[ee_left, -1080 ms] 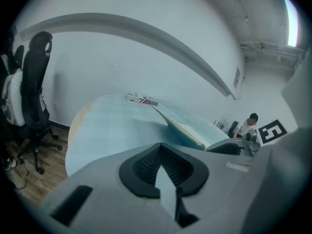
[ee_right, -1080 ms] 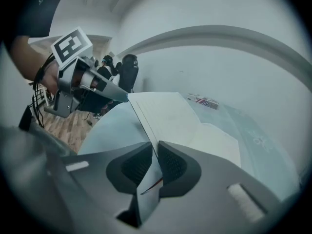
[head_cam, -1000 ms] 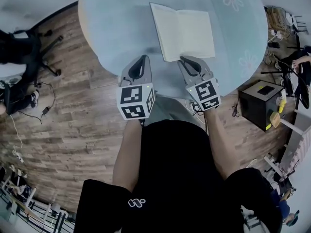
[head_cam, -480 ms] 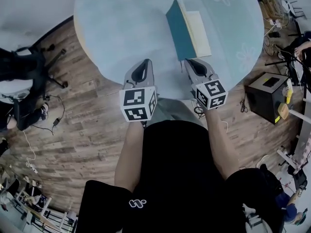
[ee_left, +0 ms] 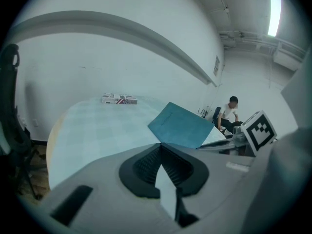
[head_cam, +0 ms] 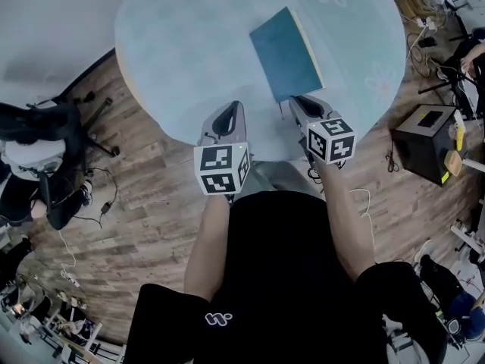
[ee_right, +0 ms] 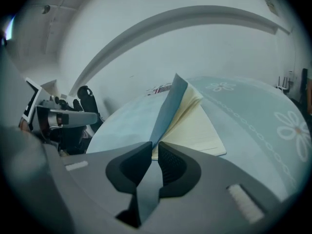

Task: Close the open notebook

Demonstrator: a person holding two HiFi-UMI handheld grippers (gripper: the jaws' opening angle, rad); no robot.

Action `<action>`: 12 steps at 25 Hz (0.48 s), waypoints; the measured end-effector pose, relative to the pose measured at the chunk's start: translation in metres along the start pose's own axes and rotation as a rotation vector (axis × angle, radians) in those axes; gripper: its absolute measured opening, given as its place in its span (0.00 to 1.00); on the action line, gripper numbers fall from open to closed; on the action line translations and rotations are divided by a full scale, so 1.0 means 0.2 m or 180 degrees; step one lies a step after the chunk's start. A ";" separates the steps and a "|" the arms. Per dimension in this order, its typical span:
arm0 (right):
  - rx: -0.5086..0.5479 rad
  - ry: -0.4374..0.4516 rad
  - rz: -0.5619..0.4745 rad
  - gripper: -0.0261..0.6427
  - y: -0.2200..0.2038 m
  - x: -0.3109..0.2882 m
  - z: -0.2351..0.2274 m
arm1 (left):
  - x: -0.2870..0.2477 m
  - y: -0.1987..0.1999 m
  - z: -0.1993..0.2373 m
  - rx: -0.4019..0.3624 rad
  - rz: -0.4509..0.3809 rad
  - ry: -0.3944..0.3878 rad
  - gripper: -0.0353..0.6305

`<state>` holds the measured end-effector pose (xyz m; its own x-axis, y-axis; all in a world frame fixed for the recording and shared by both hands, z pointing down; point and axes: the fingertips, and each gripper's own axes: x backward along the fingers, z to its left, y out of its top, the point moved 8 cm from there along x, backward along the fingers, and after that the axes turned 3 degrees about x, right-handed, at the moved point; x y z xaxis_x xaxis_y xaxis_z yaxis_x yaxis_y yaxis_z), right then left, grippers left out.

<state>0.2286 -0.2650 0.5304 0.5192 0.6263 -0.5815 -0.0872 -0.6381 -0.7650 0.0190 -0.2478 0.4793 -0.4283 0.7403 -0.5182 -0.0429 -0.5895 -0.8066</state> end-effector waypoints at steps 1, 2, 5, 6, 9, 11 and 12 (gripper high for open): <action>-0.0041 -0.0022 0.0002 0.11 0.00 0.00 -0.01 | -0.01 0.01 -0.01 -0.0026 0.0008 -0.0024 0.06; -0.0074 -0.0048 -0.0002 0.12 -0.01 0.01 -0.03 | -0.01 0.01 -0.02 -0.0047 0.0013 -0.0042 0.06; -0.0169 -0.0155 -0.0045 0.15 -0.02 0.06 -0.09 | -0.03 0.04 -0.05 -0.0088 0.0011 -0.0086 0.06; -0.0220 -0.0195 -0.0083 0.16 -0.02 0.09 -0.12 | -0.04 0.05 -0.06 -0.0101 0.0003 -0.0099 0.06; -0.0305 -0.0345 -0.0290 0.17 0.03 0.18 -0.19 | -0.06 0.09 -0.08 -0.0146 -0.0040 -0.0151 0.06; -0.0246 -0.0417 -0.0502 0.17 0.13 0.25 -0.23 | -0.09 0.15 -0.11 -0.0195 -0.0109 -0.0196 0.06; -0.0194 -0.0437 -0.0618 0.16 0.19 0.28 -0.25 | -0.10 0.18 -0.12 -0.0230 -0.0159 -0.0217 0.06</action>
<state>0.2960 -0.2768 0.4816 0.4005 0.7921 -0.4606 0.0566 -0.5231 -0.8504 0.0482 -0.2759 0.4528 -0.4877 0.7431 -0.4582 -0.0018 -0.5257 -0.8507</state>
